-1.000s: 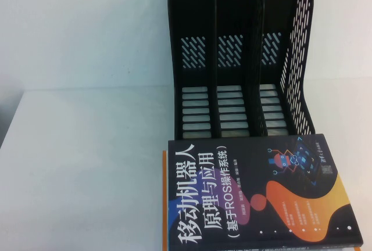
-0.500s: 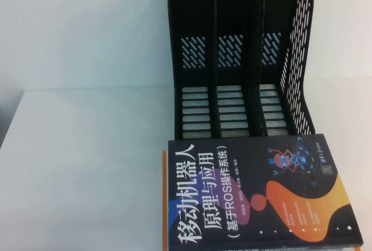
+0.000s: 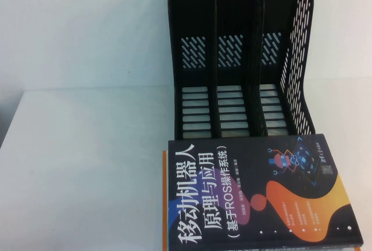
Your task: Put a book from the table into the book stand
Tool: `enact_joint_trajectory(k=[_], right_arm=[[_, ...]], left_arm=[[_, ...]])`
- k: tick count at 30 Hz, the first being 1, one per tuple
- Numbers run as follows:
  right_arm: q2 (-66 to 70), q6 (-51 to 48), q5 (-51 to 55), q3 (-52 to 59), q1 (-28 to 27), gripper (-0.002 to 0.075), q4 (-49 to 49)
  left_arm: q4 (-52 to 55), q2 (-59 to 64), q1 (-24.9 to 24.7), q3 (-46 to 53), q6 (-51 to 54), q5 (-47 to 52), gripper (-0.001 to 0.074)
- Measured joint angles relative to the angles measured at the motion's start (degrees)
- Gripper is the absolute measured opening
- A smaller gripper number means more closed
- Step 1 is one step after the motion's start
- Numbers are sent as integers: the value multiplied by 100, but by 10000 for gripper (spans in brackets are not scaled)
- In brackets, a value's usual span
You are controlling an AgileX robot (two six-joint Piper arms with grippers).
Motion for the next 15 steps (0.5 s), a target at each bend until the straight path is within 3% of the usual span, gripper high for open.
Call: enact_joint_trajectory(k=[8,15], right_arm=[[0,0,-1628,0,0,-3,0],[0,0,-2247,0,0,-3,47]], left_arm=[[0,0,0,0,0,-1426,-4],[0,0,0,0,0,-2025,-4]])
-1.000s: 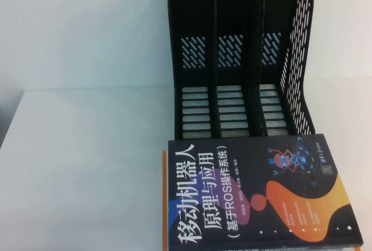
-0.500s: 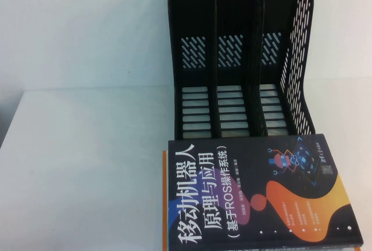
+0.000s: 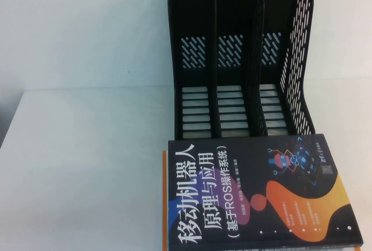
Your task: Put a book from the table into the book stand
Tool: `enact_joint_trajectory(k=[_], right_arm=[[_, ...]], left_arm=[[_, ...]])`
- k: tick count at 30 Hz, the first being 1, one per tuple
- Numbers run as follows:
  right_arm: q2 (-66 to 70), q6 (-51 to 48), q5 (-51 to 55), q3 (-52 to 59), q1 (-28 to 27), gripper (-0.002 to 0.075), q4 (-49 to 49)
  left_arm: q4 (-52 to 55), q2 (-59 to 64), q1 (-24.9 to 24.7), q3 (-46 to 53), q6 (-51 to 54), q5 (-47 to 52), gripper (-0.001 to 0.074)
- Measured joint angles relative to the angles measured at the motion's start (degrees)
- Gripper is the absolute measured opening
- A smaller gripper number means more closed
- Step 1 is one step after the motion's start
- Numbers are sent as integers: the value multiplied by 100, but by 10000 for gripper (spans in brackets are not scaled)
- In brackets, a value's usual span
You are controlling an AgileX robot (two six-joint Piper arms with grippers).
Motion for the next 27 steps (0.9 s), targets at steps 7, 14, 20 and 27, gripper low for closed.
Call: enact_joint_trajectory(k=[7,14,20,27], right_arm=[[0,0,-636,0,0,-3,27],[0,0,-457,-16,0,-2,86],[0,0,1822,-980,0,-2,179],[580,610,4408,-2533,0,-2,451]], left_arm=[[0,0,0,0,0,-482,-4],[0,0,0,-12,-166,-392,-4],[-115,0,0,-1060,-660,1424,-4],[-551,756,0,-2449,-784,3359,-4]])
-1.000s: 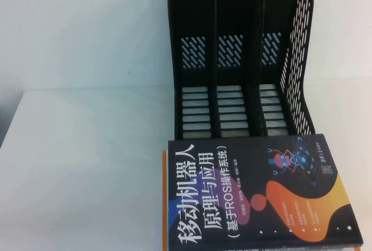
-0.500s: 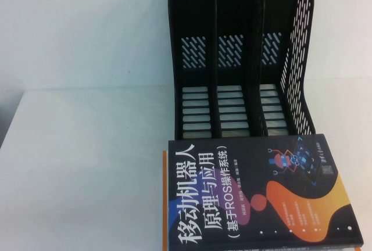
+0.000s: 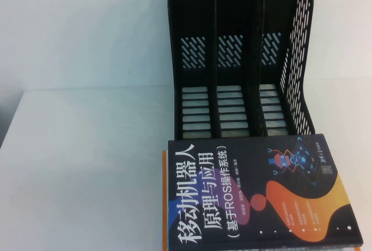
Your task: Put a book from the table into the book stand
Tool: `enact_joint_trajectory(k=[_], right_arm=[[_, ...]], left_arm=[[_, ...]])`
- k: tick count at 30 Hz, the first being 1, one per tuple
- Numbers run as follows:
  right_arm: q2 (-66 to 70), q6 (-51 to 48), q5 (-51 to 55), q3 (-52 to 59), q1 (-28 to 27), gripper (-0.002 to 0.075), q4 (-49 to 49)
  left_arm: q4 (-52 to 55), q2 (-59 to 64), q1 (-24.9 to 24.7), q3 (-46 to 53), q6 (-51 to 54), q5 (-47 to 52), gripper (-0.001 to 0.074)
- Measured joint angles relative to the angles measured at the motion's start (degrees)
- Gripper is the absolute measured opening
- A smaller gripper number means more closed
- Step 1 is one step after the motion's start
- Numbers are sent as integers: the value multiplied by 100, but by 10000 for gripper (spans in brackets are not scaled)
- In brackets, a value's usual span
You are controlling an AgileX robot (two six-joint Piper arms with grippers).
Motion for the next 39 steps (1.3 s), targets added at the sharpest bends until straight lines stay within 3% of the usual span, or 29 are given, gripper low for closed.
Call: enact_joint_trajectory(k=[4,8,20,39], right_arm=[[1143,-97,1219,-581,0,-2,423],[2533,-892,1509,-855,0,-2,1184],[5790,-3058,1188,-1291,0,-2,3342],[6729,-3408,830,-1563,697,-2,3761]], left_arm=[[-993,652,0,-219,129,283,-4],[-2022,1212,0,-160,222,333,-4],[-5837,3166,0,-136,3782,1765,-4],[-6499,4324,0,-136,4186,1777,-4]])
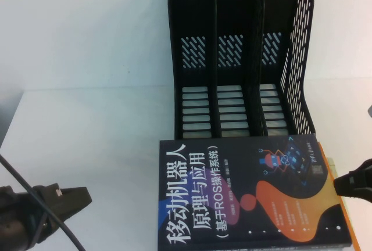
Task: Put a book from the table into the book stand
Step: Push book with right arm
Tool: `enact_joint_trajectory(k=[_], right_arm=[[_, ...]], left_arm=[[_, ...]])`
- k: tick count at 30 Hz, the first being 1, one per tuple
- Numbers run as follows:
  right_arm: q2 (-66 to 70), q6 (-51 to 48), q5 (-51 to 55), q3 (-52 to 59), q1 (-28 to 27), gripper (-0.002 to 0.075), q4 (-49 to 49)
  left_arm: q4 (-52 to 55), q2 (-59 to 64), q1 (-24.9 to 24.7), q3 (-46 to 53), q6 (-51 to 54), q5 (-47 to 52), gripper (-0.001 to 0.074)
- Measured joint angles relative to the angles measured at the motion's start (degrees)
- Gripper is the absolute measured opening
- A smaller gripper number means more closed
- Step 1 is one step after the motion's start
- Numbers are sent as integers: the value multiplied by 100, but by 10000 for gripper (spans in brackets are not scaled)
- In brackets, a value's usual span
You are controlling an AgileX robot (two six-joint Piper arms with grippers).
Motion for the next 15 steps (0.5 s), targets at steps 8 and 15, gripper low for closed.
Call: enact_joint_trajectory(k=[8,15], right_arm=[[39,-22,-178,-9,247,-2,351],[39,-281,-214,-9,249,-2,749]], left_arm=[[-403,278,0,0,253,460,154],[-1113,963,0,0,808,1062,431]])
